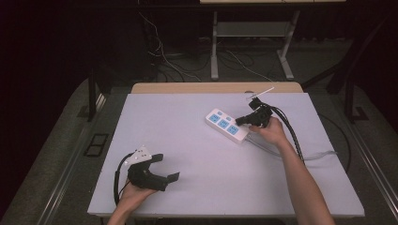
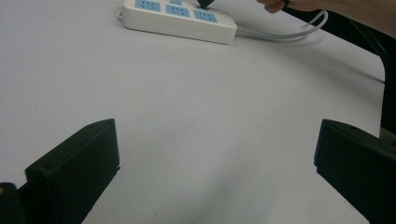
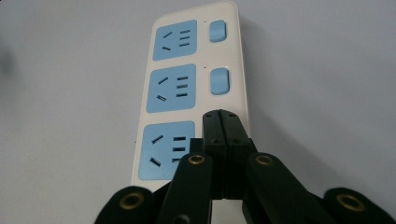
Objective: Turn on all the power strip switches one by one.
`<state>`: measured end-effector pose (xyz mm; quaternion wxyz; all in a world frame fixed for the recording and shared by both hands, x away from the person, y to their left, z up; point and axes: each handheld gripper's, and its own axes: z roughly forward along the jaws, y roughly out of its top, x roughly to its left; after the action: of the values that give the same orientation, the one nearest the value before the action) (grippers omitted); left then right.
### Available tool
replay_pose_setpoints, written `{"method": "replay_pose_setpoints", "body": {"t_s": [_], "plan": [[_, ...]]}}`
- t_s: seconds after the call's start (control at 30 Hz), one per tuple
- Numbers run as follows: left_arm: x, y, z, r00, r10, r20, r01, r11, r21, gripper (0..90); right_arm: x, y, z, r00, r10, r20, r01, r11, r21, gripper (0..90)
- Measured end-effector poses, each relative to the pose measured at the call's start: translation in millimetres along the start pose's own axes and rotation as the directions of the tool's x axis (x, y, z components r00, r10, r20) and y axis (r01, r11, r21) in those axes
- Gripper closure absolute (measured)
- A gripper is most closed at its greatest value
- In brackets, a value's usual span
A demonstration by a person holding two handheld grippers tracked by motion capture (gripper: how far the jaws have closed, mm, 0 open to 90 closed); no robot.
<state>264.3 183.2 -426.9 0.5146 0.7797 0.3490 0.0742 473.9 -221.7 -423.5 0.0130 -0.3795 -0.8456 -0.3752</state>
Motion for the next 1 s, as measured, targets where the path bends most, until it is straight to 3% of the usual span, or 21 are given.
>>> {"method": "replay_pose_setpoints", "body": {"t_s": [0.4, 0.67, 0.87, 1.0], "plan": [[0.7, -1.3, 0.7, 1.0000, -0.003, -0.006, 0.003, 1.0000, 0.008, 0.0, -2.4, -5.7, 0.4, 0.9999, 0.006, -0.016, -0.006, 0.9993, -0.036, 90.0], [1.1, -0.9, 0.3, 0.9999, -0.011, -0.010, 0.011, 0.9999, 0.002, 0.0, 1.4, -4.6, 1.3, 0.9997, -0.023, 0.011, 0.023, 0.9995, -0.021, 90.0], [1.7, -1.0, -0.3, 0.9998, -0.012, -0.013, 0.012, 0.9999, -0.001, 0.0, -0.4, -5.0, 0.9, 1.0000, 0.002, -0.001, -0.002, 0.9996, -0.028, 90.0], [2.7, -0.8, -0.8, 0.9998, -0.017, -0.011, 0.017, 0.9999, -0.005, 0.0, 2.6, -3.4, 0.8, 0.9998, -0.013, 0.016, 0.014, 0.9997, -0.018, 90.0]]}}
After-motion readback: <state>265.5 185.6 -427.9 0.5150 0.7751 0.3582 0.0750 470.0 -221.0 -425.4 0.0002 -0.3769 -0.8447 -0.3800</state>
